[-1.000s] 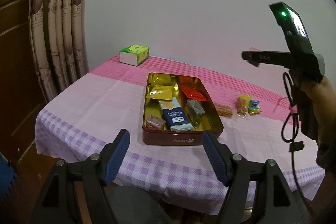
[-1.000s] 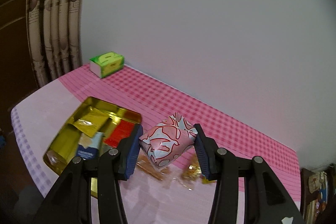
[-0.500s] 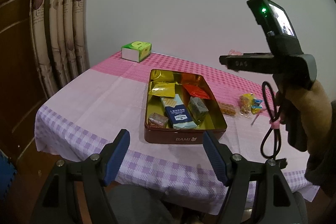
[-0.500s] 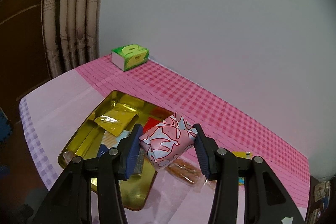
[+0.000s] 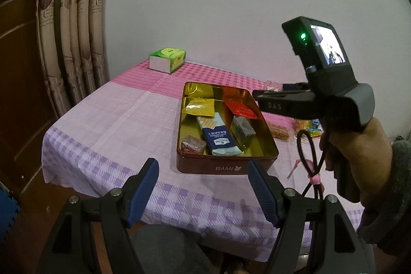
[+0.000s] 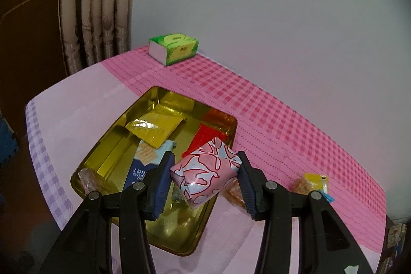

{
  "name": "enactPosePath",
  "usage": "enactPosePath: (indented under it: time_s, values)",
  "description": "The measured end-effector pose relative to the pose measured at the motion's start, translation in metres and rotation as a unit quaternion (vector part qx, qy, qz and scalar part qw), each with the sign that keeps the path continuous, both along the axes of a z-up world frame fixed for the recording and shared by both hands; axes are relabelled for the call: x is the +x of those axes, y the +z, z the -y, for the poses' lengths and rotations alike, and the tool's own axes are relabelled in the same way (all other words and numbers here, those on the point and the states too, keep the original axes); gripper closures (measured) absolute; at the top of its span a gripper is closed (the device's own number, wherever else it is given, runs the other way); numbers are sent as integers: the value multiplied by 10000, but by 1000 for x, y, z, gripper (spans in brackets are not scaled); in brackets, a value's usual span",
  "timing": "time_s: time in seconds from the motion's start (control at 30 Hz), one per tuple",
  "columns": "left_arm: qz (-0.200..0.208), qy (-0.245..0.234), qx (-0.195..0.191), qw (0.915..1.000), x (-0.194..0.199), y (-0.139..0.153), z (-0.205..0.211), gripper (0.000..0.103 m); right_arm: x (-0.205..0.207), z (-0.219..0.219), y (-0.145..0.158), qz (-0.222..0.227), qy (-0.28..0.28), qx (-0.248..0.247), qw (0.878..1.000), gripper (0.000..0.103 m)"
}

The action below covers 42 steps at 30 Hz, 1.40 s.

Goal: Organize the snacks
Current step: 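Carry the pink candy with the right tool into the tin and release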

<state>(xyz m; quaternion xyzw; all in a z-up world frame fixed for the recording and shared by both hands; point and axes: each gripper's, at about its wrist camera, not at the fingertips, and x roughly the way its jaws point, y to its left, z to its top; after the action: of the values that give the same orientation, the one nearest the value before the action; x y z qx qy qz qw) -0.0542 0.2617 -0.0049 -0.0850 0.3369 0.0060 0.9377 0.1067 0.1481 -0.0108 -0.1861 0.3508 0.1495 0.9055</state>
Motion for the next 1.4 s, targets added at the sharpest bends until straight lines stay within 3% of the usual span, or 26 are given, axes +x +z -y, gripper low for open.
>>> enactPosePath:
  time_s: [0.63,0.73,0.8,0.9,1.03,1.17,1.27,1.4]
  values:
    - [-199,76,-187,9996,8,-10,-13,30,9,-33,-53,-485,314,-14,9983,56]
    - [-219,66,-174,9996,9,-11,-12,30,10,-27,-55,-554,348,203,9977,45]
    - [-233,43,-168,9996,9,-11,-11,30,8,-22,-54,-506,379,272,9976,20]
    - [-249,-10,-106,9996,10,-12,-7,30,1,-11,-48,-391,494,396,9972,19]
    - [-204,-101,-71,9997,8,-11,-3,30,-20,37,-35,-150,140,611,9979,19]
    - [-150,-404,-78,9990,8,-13,9,30,-59,136,-37,-89,-736,994,9923,15]
    - [-158,-812,53,9966,11,-17,34,30,-94,217,-51,-169,-1545,1159,9810,13]
    - [-71,-1527,293,9878,23,-16,82,30,-135,306,-73,-391,-2531,1620,9530,13]
